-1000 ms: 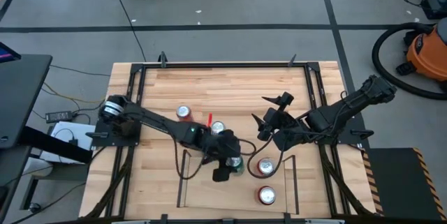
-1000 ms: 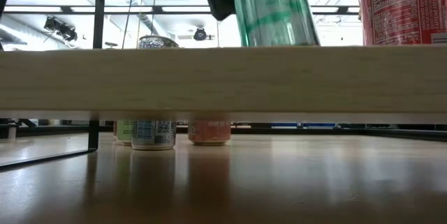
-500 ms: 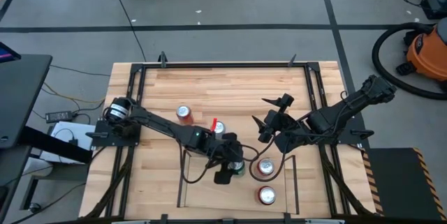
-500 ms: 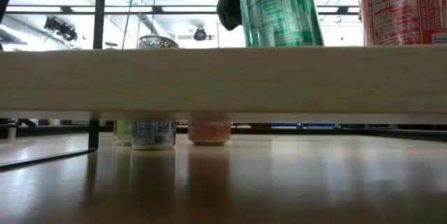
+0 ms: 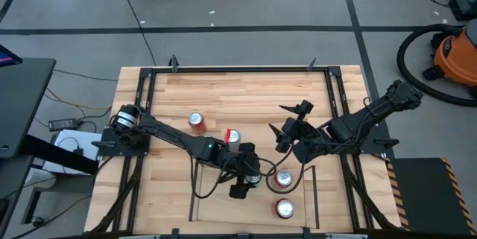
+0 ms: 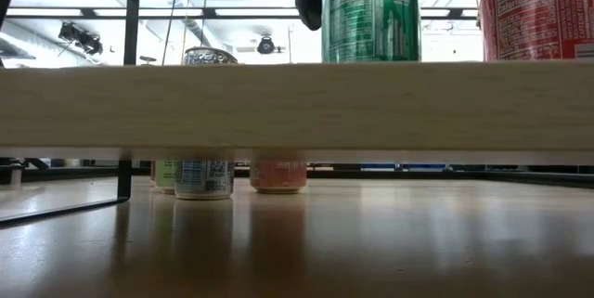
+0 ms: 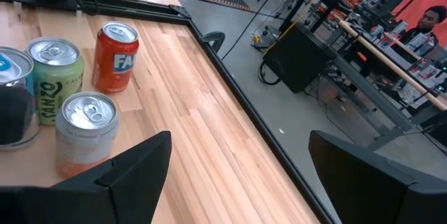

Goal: Place canned beverage on shelf
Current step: Put the green soda can on the shelf, then put the orange white soda can on the shelf

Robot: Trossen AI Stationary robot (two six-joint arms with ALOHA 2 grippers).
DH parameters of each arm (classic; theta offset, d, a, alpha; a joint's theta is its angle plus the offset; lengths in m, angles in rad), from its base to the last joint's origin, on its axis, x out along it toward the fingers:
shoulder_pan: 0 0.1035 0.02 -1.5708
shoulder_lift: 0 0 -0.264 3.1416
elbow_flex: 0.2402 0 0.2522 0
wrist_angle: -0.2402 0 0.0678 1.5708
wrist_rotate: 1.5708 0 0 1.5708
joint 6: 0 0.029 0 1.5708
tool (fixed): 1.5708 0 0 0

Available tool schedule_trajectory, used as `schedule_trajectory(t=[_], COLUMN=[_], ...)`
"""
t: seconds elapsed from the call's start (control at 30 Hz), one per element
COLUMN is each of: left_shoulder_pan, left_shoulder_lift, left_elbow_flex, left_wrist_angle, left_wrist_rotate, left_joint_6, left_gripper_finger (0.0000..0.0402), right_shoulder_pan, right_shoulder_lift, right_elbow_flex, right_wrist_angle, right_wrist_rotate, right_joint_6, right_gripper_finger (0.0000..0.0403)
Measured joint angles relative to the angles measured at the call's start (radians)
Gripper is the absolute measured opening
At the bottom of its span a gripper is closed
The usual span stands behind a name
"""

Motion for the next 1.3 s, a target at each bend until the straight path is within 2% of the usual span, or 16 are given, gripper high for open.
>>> schedule_trajectory(t=[0.43, 0.57, 0.7, 0.97, 1.3], left_shoulder_pan=[-0.007, -0.007, 0.006, 0.105, 0.213], left_shoulder_lift=[-0.029, -0.038, -0.046, -0.051, -0.061], left_elbow_flex=[0.062, 0.126, 0.208, 0.248, 0.159], left_wrist_angle=[-0.005, -0.121, -0.313, -0.596, -0.636], left_wrist_rotate=[0.0, -0.05, -0.137, -0.157, -0.168], left_joint_6=[0.016, 0.051, 0.062, -0.027, -0.078], left_gripper_finger=[0.0361, 0.0362, 0.0362, 0.0362, 0.0362], right_shoulder_pan=[0.0, 0.0, 0.0, 0.002, 0.002], right_shoulder_lift=[0.0, 0.0, 0.0, 0.0, 0.001], right_elbow_flex=[0.0, 0.0, 0.0, 0.0, 0.0], right_wrist_angle=[0.006, 0.008, 0.008, 0.007, 0.007], right_wrist_rotate=[-0.019, -0.02, -0.02, -0.026, -0.055], right_joint_6=[0.001, -0.001, -0.001, -0.004, -0.004], right_gripper_finger=[0.0349, 0.0349, 0.0349, 0.0349, 0.0349])
